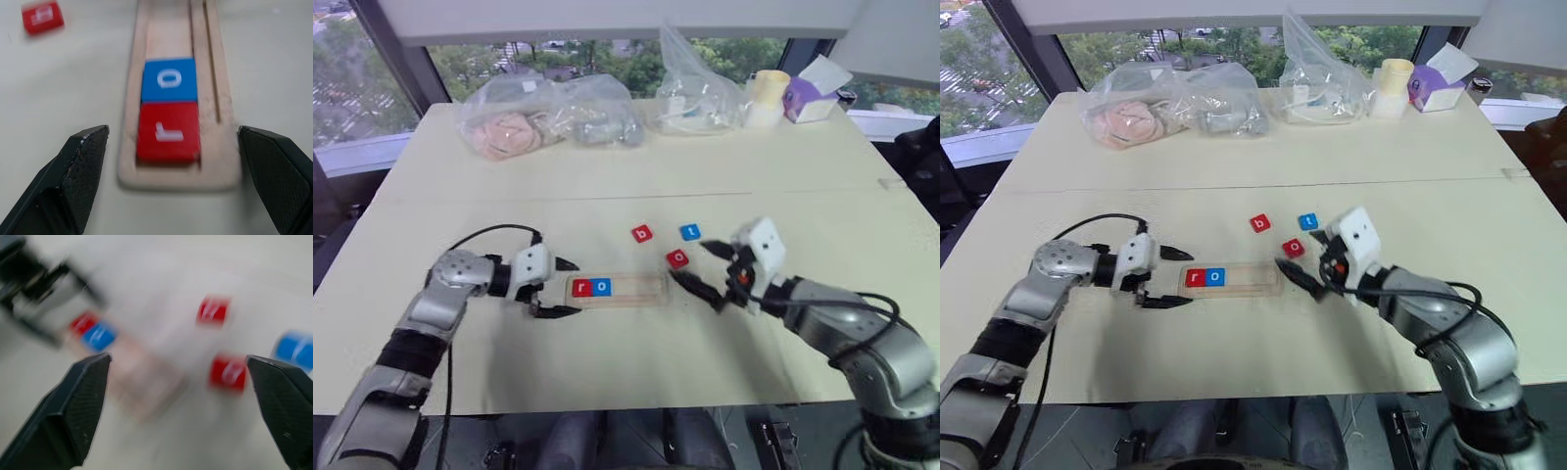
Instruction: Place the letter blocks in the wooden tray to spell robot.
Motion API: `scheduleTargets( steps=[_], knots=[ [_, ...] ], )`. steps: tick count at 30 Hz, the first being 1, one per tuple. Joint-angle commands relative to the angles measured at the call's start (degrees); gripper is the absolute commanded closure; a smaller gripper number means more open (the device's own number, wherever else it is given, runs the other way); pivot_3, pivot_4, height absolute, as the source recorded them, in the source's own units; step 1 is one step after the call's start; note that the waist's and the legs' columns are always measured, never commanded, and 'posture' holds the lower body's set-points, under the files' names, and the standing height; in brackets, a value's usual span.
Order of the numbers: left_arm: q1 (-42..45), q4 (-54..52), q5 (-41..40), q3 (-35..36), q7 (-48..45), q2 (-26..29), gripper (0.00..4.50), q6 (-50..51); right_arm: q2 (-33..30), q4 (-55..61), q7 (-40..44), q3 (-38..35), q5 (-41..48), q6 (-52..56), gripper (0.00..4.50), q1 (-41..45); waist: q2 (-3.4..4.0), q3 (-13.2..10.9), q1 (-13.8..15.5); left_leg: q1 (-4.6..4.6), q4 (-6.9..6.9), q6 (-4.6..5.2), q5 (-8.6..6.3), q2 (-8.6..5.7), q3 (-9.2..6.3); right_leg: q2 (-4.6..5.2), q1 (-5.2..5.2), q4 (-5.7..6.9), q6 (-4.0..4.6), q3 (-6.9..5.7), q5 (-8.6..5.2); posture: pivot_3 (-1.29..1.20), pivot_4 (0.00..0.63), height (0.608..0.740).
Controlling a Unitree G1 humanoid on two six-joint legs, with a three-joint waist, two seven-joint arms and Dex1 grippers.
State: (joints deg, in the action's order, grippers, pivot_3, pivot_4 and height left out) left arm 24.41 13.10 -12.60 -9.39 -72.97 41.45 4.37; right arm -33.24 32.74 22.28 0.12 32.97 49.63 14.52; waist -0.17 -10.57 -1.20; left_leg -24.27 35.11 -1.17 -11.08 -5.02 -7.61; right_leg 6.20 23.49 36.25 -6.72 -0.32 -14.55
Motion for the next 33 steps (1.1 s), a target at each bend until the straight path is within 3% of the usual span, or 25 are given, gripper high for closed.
scheduleTargets(
  steps=[1, 4, 7, 14, 21, 24, 29, 33],
  knots=[
    [-0.97, -7.5, -8.04, 9.55, 3.85, 3.18, 0.05, 13.19, 5.59, -10.88, -4.84, 9.4, -9.98, -2.62, 0.0, 9.69, -0.02, -0.01, -0.06, -0.02, -0.01, -0.01, 0.01, 0.02, -0.04, -0.07, 0.06, 0.04, 0.01, 0.0, 0.01, 0.0, 0.15, 0.74],
    [-3.54, -13.21, -12.78, 15.71, 9.97, 2.56, 0.05, 21.14, 14.25, -22.37, -6.88, 11.26, -11.84, -2.21, 0.0, 17.31, 0.01, -0.02, -0.12, 0.01, -0.1, -0.04, 0.02, 0.08, -0.06, -0.16, 0.1, 0.08, -0.01, 0.02, 0.05, 0.0, 0.15, 0.74],
    [-6.88, -21.66, -17.2, 20.15, 15.84, 1.05, 0.05, 27.49, 18.73, -31.04, -8.23, 11.07, -14.64, -2.92, 0.0, 22.28, 0.01, -0.02, 0.34, 0.0, -0.17, -0.09, 0.04, 0.09, -0.09, -0.23, 0.11, 0.1, -0.04, 0.05, 0.09, 0.0, 0.15, 0.74],
    [-13.04, -37.95, -21.57, 26.29, 32.47, -4.41, 0.05, 37.14, 20.73, -42.64, -8.29, 13.35, -20.94, -4.0, 0.0, 27.99, 0.0, -0.03, 0.22, -0.07, -0.11, -0.19, 0.08, -0.04, -0.15, -0.23, 0.11, 0.04, -0.06, 0.25, 0.18, 0.0, 0.15, 0.74],
    [-15.45, -41.21, -20.57, 24.2, 36.44, -5.05, 0.05, 37.37, 25.06, -45.58, -9.31, 12.57, -23.1, -2.13, 0.0, 27.92, 0.03, -0.02, 0.01, 0.05, -0.15, -0.35, 0.18, 0.33, -0.13, -0.63, 0.13, 0.1, 0.16, 0.26, 0.31, 0.0, 0.15, 0.74],
    [-15.02, -41.64, -20.12, 23.27, 36.9, -4.46, 0.0, 37.03, 27.08, -46.26, -10.46, 11.72, -24.08, -2.44, 0.88, 27.68, 0.03, -0.02, 0.01, 0.14, -0.16, -0.36, 0.19, 0.52, -0.03, -0.76, 0.11, 0.1, 0.3, 0.25, 0.37, 0.0, 0.15, 0.74],
    [-12.94, -42.0, -19.29, 20.87, 36.94, -3.46, 0.0, 36.47, 28.56, -45.76, -11.3, 11.11, -25.34, -2.13, 3.35, 27.17, 0.04, -0.02, 0.04, 0.18, -0.15, -0.41, 0.21, 0.64, 0.0, -0.88, 0.11, 0.09, 0.56, 0.26, 0.35, 0.0, 0.15, 0.74],
    [-12.19, -42.32, -20.15, 19.96, 35.64, -2.7, 0.0, 37.07, 27.9, -42.89, -11.6, 10.29, -26.29, -2.78, 3.34, 27.17, 0.04, -0.03, 0.04, 0.18, -0.15, -0.42, 0.22, 0.67, 0.0, -0.91, 0.11, 0.09, 0.58, 0.26, 0.36, 0.0, 0.15, 0.74]
  ],
)
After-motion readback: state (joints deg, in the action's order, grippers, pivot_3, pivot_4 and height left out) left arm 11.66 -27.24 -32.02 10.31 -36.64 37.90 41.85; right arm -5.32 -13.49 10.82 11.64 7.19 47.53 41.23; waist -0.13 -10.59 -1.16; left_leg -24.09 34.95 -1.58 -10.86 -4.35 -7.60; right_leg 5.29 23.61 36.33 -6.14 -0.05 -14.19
